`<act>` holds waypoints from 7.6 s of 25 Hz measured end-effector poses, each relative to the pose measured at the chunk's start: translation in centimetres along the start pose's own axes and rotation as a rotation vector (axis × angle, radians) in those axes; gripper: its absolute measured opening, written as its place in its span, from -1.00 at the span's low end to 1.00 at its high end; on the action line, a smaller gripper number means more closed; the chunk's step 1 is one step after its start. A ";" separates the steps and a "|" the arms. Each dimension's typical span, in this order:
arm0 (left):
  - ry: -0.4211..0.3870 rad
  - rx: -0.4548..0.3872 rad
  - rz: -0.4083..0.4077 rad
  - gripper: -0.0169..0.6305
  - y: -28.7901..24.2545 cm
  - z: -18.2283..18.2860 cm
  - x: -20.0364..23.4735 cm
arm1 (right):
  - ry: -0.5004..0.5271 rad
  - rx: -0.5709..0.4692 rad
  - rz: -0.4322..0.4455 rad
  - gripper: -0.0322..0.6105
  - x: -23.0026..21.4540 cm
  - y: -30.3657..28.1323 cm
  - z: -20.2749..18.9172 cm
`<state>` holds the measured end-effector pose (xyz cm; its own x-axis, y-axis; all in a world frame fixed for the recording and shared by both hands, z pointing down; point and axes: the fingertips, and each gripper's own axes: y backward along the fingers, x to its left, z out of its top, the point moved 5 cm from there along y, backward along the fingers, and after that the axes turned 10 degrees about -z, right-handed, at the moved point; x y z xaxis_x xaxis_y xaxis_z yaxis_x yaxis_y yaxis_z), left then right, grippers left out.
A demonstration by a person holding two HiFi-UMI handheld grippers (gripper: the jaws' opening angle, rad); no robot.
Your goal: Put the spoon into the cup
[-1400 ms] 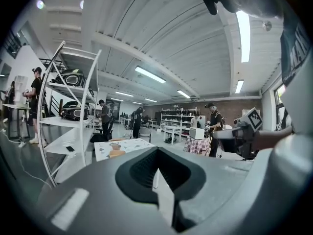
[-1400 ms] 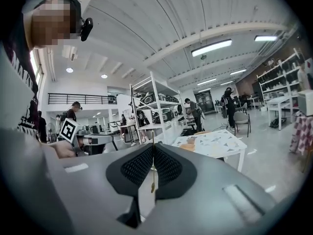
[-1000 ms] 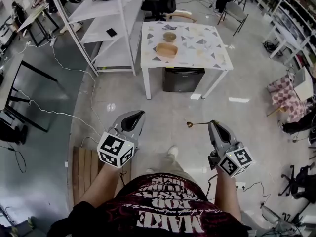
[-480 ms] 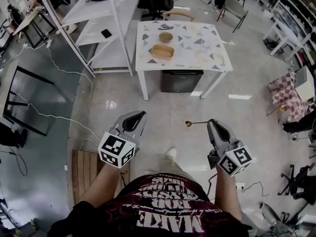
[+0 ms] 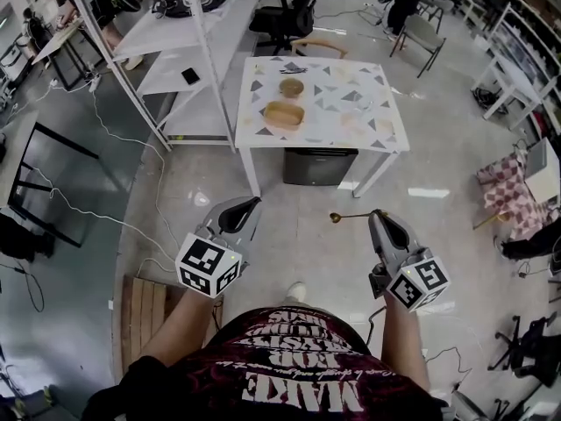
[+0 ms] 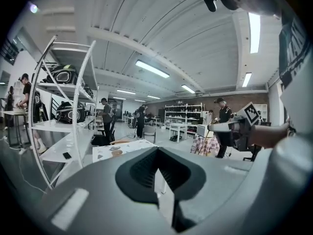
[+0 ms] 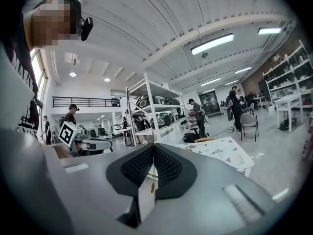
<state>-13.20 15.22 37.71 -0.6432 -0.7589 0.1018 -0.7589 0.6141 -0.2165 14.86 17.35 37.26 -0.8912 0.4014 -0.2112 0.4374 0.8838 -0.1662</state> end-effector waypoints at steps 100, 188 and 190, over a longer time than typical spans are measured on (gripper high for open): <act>0.105 -0.064 -0.237 -0.95 -24.9 6.2 27.9 | 0.020 0.095 -0.206 -0.79 -12.8 -28.5 8.7; 0.119 0.373 -0.079 -0.95 -52.7 2.3 31.5 | -0.195 0.453 -0.149 -0.78 -47.3 -53.0 -9.2; 0.109 0.367 -0.072 -0.95 -52.0 2.6 31.6 | -0.186 0.468 -0.166 -0.72 -47.4 -53.0 -9.6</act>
<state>6.20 -41.28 49.68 -0.6115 -0.7578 0.2278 -0.7286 0.4269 -0.5357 32.81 -46.20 65.29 -0.9354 0.1781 -0.3054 0.3366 0.7129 -0.6152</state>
